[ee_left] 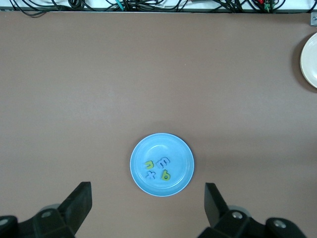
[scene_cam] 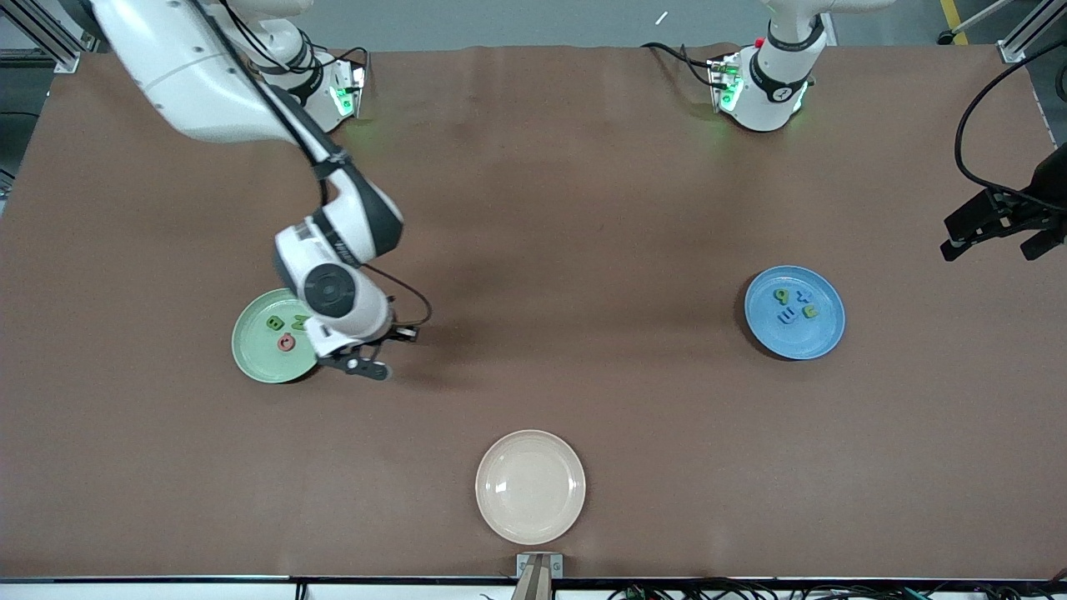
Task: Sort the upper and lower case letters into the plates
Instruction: 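Carry the blue letter to the green plate with the right gripper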
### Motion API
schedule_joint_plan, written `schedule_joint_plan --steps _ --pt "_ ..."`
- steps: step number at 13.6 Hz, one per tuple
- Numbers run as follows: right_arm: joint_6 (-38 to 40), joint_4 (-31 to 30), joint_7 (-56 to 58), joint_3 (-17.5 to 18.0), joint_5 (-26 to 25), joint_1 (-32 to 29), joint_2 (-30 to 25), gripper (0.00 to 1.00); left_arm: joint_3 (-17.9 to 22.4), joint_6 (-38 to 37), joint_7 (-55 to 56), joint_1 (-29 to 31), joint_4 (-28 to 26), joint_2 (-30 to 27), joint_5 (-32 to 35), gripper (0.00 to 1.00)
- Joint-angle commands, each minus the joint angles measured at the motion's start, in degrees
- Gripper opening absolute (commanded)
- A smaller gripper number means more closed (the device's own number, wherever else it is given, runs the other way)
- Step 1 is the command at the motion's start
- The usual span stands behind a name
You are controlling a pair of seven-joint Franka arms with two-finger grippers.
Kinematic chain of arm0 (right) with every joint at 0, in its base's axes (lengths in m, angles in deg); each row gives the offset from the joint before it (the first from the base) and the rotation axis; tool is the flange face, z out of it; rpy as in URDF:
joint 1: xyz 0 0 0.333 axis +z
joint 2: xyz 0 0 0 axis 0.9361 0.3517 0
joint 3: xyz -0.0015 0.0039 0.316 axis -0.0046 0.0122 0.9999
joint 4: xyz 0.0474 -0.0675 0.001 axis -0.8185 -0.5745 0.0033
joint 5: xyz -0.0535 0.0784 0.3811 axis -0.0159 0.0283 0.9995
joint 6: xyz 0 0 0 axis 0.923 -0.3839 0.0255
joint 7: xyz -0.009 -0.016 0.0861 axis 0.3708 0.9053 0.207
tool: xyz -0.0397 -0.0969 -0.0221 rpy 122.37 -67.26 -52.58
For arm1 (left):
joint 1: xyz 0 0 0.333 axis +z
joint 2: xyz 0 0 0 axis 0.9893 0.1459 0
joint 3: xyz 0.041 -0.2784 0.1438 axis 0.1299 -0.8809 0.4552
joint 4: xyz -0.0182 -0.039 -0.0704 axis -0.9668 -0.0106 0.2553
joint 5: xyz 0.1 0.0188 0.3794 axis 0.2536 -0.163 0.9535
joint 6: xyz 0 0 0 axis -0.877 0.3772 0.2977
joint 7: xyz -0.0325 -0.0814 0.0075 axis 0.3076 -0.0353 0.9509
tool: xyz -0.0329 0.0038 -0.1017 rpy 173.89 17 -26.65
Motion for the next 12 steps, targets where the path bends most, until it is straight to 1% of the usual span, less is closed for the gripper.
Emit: schedule_joint_plan --steps 1,2,3,7,10,12 --pt "4.9 -2.3 9.5 6.7 0.7 -11.6 -3.0 0.0 0.2 -1.1 -0.9 0.2 0.5 -0.4 -0.7 1.0" --pt "6.3 -2.6 11.1 7.1 0.7 -13.2 -3.7 0.0 0.2 -1.0 -0.9 0.1 0.5 -0.4 -0.7 1.0" --pt "6.6 -4.3 12.5 7.1 0.7 -14.4 -5.1 0.0 0.2 -1.1 -0.9 0.1 0.5 -0.4 -0.6 1.0" --pt "5.5 -10.3 16.8 7.1 0.6 -18.6 -8.9 0.0 0.2 -1.1 -0.9 0.1 0.5 -0.4 -0.6 1.0" --pt "-1.0 -17.4 17.4 7.1 0.3 -21.2 -10.8 0.0 0.1 -1.1 -0.9 0.0 0.5 -0.4 -0.6 1.0" --pt "-5.6 -21.1 20.0 7.0 0.1 -23.8 -11.4 0.0 0.1 -1.0 -0.9 0.0 0.5 -0.4 -0.6 1.0"
